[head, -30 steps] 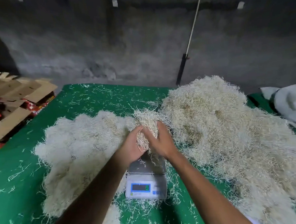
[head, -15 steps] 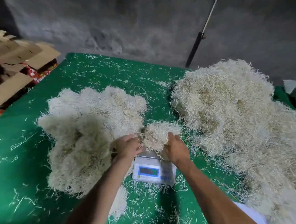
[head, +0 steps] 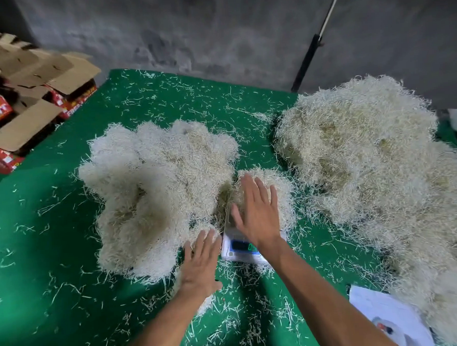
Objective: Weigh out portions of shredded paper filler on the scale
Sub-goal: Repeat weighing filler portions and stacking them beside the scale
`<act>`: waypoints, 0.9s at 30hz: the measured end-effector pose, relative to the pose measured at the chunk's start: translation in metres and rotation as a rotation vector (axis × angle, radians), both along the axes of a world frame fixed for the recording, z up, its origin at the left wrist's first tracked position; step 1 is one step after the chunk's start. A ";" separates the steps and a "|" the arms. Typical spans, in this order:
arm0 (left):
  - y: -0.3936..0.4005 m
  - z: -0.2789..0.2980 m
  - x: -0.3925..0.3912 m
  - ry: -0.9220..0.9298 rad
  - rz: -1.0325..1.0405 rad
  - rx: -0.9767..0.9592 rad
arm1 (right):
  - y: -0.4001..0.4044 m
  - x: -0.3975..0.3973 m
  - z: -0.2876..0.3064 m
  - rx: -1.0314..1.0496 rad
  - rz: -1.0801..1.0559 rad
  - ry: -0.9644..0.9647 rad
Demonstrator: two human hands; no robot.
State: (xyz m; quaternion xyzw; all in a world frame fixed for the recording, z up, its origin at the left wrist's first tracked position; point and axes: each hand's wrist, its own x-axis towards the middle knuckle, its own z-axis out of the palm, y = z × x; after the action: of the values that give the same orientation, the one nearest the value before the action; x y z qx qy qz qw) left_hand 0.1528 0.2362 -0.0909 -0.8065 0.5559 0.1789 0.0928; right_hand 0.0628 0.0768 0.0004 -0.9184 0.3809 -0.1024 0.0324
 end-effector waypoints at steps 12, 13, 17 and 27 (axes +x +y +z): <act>0.030 0.007 0.094 -0.245 0.017 -0.247 | 0.055 0.043 -0.035 0.198 0.213 -0.248; 0.027 0.007 0.093 -0.205 0.033 -0.263 | 0.059 0.053 -0.038 0.270 0.177 -0.331; 0.005 0.011 0.074 -0.037 0.011 -0.342 | 0.058 0.099 -0.039 0.712 -0.175 -0.463; -0.002 -0.036 0.059 0.001 -0.058 -0.425 | 0.016 0.171 -0.064 0.960 -0.570 -0.577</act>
State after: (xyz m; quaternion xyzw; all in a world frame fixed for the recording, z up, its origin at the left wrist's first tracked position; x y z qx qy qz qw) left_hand 0.2116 0.2346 -0.1269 -0.7916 0.6040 0.0551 -0.0747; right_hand 0.2337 0.0923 -0.0639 -0.5993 0.5902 -0.1684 0.5140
